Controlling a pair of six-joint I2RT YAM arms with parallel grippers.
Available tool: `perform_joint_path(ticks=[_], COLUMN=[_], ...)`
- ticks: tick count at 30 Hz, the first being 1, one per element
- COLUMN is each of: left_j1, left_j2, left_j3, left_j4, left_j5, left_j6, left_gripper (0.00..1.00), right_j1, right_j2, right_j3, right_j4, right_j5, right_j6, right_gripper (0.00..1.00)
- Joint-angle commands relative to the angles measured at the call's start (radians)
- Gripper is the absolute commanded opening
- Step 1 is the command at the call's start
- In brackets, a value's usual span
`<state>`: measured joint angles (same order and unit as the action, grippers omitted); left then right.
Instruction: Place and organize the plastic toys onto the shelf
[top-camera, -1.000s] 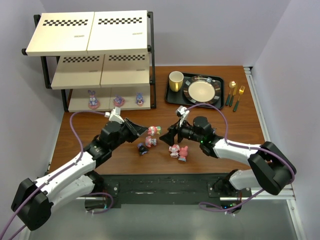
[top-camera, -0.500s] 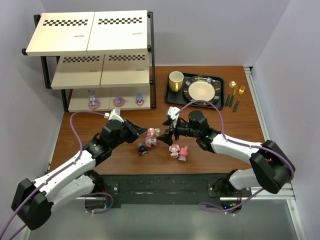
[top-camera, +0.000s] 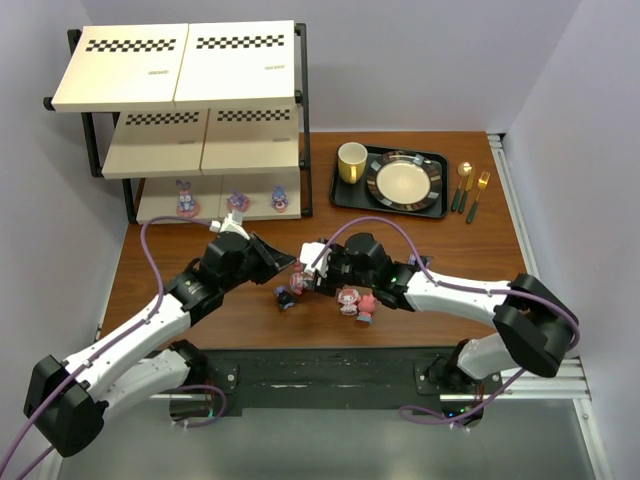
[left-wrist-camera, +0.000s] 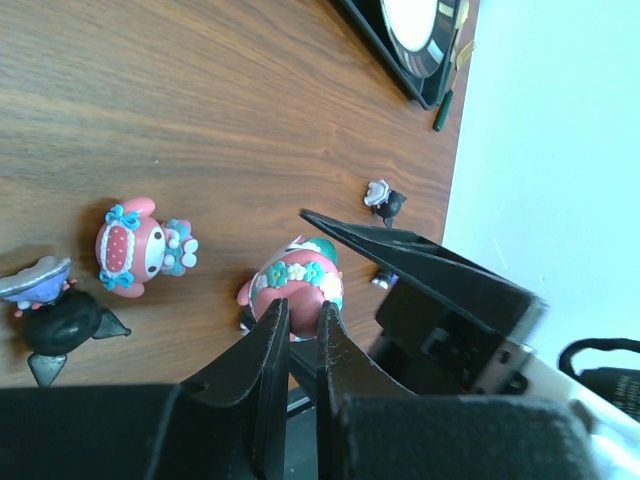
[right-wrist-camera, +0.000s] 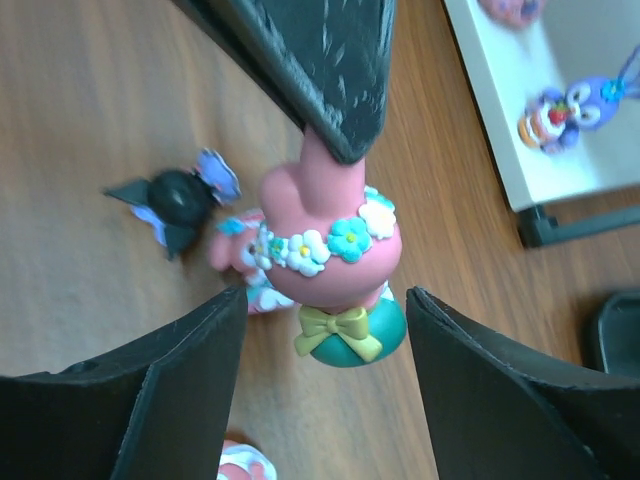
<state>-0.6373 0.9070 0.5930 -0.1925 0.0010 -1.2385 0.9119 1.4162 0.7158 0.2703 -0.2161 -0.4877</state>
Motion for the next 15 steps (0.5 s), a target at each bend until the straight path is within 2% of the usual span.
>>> perform_joint_path(ticks=[1, 8, 13, 15], left_j1=[-0.004, -0.002, -0.004, -0.004], left_j2=[-0.002, -0.007, -0.01, -0.013], left_j3=[0.051, 0.054, 0.051, 0.07], left_j4=[0.025, 0.028, 0.038, 0.028], left_j5=[0.039, 0.044, 0.051, 0.041], left_j6=[-0.013, -0.015, -0.004, 0.043], left_gripper=[0.0, 0.0, 0.0, 0.09], right_j1=[0.022, 0.048, 0.05, 0.05], right_j2=[0.021, 0.03, 0.021, 0.02], right_j3=[0.047, 0.036, 0.039, 0.045], right_j4=[0.02, 0.079, 0.066, 0.05], right_j5=[0.113, 0.161, 0.152, 0.132], right_j6=[-0.074, -0.08, -0.065, -0.054], right_gripper=[0.65, 0.47, 0.14, 0.01])
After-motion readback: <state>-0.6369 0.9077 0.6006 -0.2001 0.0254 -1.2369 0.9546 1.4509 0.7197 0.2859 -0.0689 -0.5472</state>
